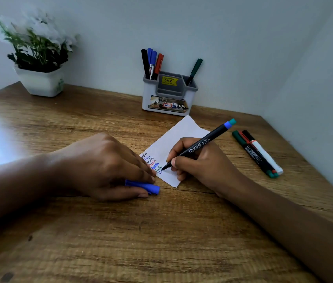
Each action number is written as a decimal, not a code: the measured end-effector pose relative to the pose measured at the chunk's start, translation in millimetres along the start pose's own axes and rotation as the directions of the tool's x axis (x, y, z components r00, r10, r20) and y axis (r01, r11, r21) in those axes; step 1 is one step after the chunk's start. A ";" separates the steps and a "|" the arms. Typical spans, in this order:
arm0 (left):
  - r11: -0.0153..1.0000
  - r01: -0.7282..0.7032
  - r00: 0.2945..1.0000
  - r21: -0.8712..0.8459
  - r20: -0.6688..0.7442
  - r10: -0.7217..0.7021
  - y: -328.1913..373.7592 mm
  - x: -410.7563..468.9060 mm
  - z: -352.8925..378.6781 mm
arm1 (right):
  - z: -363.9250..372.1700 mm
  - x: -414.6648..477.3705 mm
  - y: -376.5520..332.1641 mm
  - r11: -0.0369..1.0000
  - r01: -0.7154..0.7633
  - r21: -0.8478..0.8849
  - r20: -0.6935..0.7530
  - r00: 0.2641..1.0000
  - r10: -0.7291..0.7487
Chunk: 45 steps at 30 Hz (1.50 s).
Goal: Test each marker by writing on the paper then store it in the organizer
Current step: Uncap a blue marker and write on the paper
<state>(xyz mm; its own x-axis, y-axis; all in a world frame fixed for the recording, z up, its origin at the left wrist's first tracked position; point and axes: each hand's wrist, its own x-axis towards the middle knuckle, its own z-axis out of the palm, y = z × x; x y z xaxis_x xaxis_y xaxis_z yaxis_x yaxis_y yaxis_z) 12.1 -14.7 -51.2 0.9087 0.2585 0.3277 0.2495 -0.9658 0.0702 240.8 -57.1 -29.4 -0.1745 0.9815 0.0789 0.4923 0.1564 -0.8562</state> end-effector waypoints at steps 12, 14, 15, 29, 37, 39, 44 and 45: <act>0.991 -0.106 0.993 -0.079 -0.052 0.102 0.7 5.8 -9.9 | 0.5 0.4 2.6 1.000 -0.002 0.024 -0.023 1.000 0.003; 0.991 -0.108 0.994 -0.081 -0.044 0.105 1.0 5.8 -9.8 | 0.1 0.3 3.1 0.999 -0.005 0.039 -0.024 1.000 0.006; 0.991 -0.110 0.993 -0.082 -0.046 0.106 1.2 5.9 -10.1 | 0.1 0.2 3.1 0.999 -0.005 0.043 -0.024 1.000 0.006; 0.990 -0.116 0.993 -0.075 -0.038 0.114 1.7 6.6 -12.1 | 1.9 1.2 2.9 0.998 -0.016 0.060 -0.049 0.999 0.019; 0.990 -0.119 0.992 -0.079 -0.042 0.116 2.2 6.5 -12.1 | 2.4 2.6 4.2 0.997 -0.022 0.074 -0.059 0.998 0.026; 0.989 -0.121 0.992 -0.080 -0.044 0.118 1.7 6.6 -11.8 | 3.2 3.0 4.2 0.997 -0.025 0.079 -0.064 0.998 0.030; 0.991 -0.102 0.993 -0.082 -0.069 0.096 0.7 6.2 -10.3 | -3.1 4.3 1.1 0.904 -0.119 0.411 -0.059 0.986 0.157; 0.991 -0.088 0.993 -0.097 -0.082 0.080 0.6 5.6 -9.2 | -5.4 3.9 0.4 0.853 -0.116 0.508 -0.056 0.984 0.167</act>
<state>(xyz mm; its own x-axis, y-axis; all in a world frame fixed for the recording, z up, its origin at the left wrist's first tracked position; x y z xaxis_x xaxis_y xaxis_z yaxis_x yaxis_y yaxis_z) 14.2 -14.0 -40.7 0.8952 0.1779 0.4085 0.1347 -0.9820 0.1324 244.8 -52.6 -26.7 -0.0424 0.9984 -0.0365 0.0068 -0.0363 -0.9993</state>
